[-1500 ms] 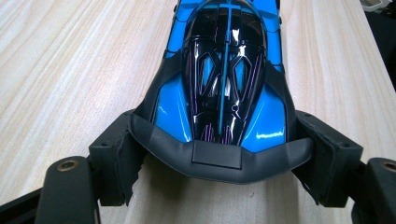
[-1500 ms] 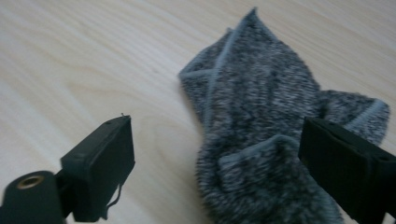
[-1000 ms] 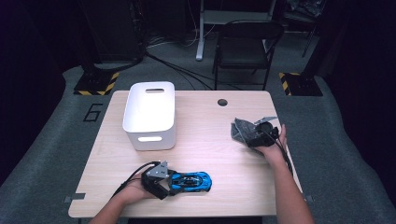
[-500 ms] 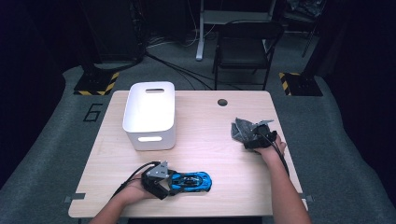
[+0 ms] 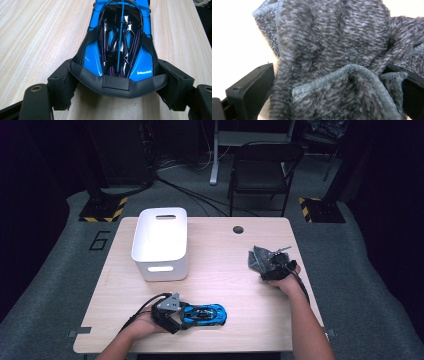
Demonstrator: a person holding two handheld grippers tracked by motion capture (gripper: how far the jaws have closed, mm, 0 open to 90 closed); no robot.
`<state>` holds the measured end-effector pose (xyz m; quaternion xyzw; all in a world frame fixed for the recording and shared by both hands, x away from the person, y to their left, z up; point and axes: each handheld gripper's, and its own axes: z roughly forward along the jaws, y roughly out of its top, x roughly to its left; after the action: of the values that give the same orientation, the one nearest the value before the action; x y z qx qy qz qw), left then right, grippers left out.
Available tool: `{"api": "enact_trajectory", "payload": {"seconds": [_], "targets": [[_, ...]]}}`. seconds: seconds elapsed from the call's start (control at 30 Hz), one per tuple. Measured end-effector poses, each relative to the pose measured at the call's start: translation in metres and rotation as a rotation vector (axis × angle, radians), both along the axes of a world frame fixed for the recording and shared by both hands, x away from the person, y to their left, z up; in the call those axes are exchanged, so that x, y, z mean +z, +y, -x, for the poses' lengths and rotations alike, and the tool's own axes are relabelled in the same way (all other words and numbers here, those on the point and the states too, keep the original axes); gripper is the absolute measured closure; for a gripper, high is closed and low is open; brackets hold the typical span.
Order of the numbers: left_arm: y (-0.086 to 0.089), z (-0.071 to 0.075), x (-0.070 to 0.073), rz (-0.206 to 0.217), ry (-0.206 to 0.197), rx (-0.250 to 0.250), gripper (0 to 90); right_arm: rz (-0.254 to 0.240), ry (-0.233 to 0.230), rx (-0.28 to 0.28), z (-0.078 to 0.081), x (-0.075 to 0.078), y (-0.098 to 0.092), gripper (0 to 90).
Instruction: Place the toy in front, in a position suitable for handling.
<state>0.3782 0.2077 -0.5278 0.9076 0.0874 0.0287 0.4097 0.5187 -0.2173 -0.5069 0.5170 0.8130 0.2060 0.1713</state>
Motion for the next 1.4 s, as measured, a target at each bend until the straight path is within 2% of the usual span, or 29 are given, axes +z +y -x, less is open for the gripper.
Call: {"api": "enact_trajectory", "payload": {"seconds": [0.1, 0.23, 0.33, 0.37, 0.4, 0.43, 0.47, 0.57, 0.6, 0.7, 0.73, 0.77, 0.8, 0.83, 0.87, 0.9, 0.93, 0.97, 1.0, 1.03, 1.1, 1.17, 1.2, 1.23, 1.27, 1.3, 1.33, 1.37, 1.4], "targets": [[0.000, 0.000, 0.000, 0.001, 0.000, 0.001, 24.3, 0.013, 0.018, -0.038, 0.001, 0.002, 0.005, 1.4], [0.000, 0.000, 0.000, 0.000, 0.000, 0.001, 24.3, 0.019, 0.027, -0.053, 0.001, 0.002, 0.005, 0.0], [0.000, 0.000, 0.000, 0.000, 0.000, 0.001, 24.3, 0.011, 0.027, -0.056, 0.003, 0.003, 0.005, 4.1], [0.000, 0.000, 0.000, 0.002, 0.000, 0.001, 24.3, -0.008, 0.021, -0.052, 0.006, 0.004, 0.004, 12.7], [0.000, 0.000, 0.000, 0.002, 0.000, 0.001, 24.3, -0.008, 0.021, -0.052, 0.006, 0.004, 0.004, 12.7], [0.000, 0.000, 0.000, 0.000, 0.000, 0.001, 24.3, -0.009, 0.006, -0.052, 0.008, 0.006, 0.002, 19.3], [0.000, 0.000, 0.000, 0.000, 0.000, 0.001, 24.3, -0.009, -0.015, -0.037, 0.012, 0.007, -0.003, 30.5], [0.000, 0.000, 0.000, 0.000, 0.000, 0.001, 24.3, 0.006, -0.035, 0.000, 0.018, 0.009, -0.005, 48.4], [0.000, 0.000, 0.000, 0.000, 0.000, 0.001, 24.3, 0.006, -0.035, 0.000, 0.018, 0.009, -0.005, 48.4], [0.000, 0.000, 0.000, 0.000, 0.000, 0.001, 24.3, 0.036, -0.057, 0.049, 0.027, 0.011, -0.003, 65.3], [0.000, 0.000, 0.000, 0.000, 0.000, 0.001, 24.3, 0.036, -0.057, 0.049, 0.027, 0.011, -0.003, 65.3], [0.000, 0.000, 0.000, 0.003, 0.000, 0.001, 24.3, 0.019, -0.069, 0.071, 0.030, 0.012, -0.004, 69.6], [0.000, 0.000, 0.000, 0.003, 0.000, 0.001, 24.3, 0.019, -0.069, 0.071, 0.030, 0.012, -0.004, 69.6], [0.000, 0.000, 0.000, 0.003, 0.000, 0.001, 24.3, -0.033, -0.078, 0.082, 0.034, 0.015, -0.005, 72.2], [0.000, 0.000, 0.000, 0.003, 0.000, 0.001, 24.3, -0.033, -0.078, 0.082, 0.034, 0.015, -0.005, 72.2], [0.000, 0.000, 0.000, 0.003, 0.000, 0.001, 24.3, -0.066, -0.108, 0.092, 0.040, 0.019, -0.004, 73.0], [0.000, 0.000, 0.000, 0.003, 0.000, 0.001, 24.3, -0.066, -0.108, 0.092, 0.040, 0.019, -0.004, 73.0], [0.000, 0.000, 0.000, 0.003, 0.000, 0.001, 24.3, -0.108, -0.141, 0.116, 0.045, 0.025, -0.002, 73.3], [0.000, 0.000, 0.000, 0.003, 0.000, 0.001, 24.3, -0.108, -0.141, 0.116, 0.045, 0.025, -0.002, 73.3], [0.000, 0.000, 0.000, 0.003, 0.000, 0.001, 24.3, -0.140, -0.162, 0.137, 0.051, 0.032, 0.001, 73.2], [0.000, 0.000, 0.000, 0.003, 0.000, 0.001, 24.3, -0.177, -0.169, 0.166, 0.058, 0.041, 0.005, 73.1], [0.000, 0.000, 0.000, 0.002, -0.001, 0.000, 24.3, -0.200, -0.185, 0.207, 0.066, 0.049, 0.010, 73.0], [0.000, 0.000, 0.000, 0.002, -0.001, 0.000, 24.2, -0.200, -0.185, 0.207, 0.066, 0.049, 0.010, 73.0], [0.000, 0.000, 0.000, 0.000, 0.000, 0.001, 24.3, -0.230, -0.193, 0.245, 0.075, 0.055, 0.018, 72.7], [0.000, 0.000, 0.000, 0.000, 0.000, 0.001, 24.3, -0.230, -0.193, 0.245, 0.075, 0.055, 0.018, 72.7], [0.000, 0.000, 0.000, 0.002, -0.001, 0.000, 24.2, -0.268, -0.199, 0.270, 0.084, 0.060, 0.027, 72.3], [0.000, 0.000, 0.000, 0.002, -0.001, 0.000, 24.2, -0.268, -0.199, 0.270, 0.084, 0.060, 0.027, 72.3], [0.000, 0.000, 0.000, 0.001, -0.002, 0.001, 24.2, -0.310, -0.194, 0.302, 0.091, 0.062, 0.037, 72.1], [0.000, 0.000, 0.000, 0.001, -0.002, 0.001, 24.2, -0.330, -0.192, 0.323, 0.095, 0.062, 0.043, 72.1]]}}
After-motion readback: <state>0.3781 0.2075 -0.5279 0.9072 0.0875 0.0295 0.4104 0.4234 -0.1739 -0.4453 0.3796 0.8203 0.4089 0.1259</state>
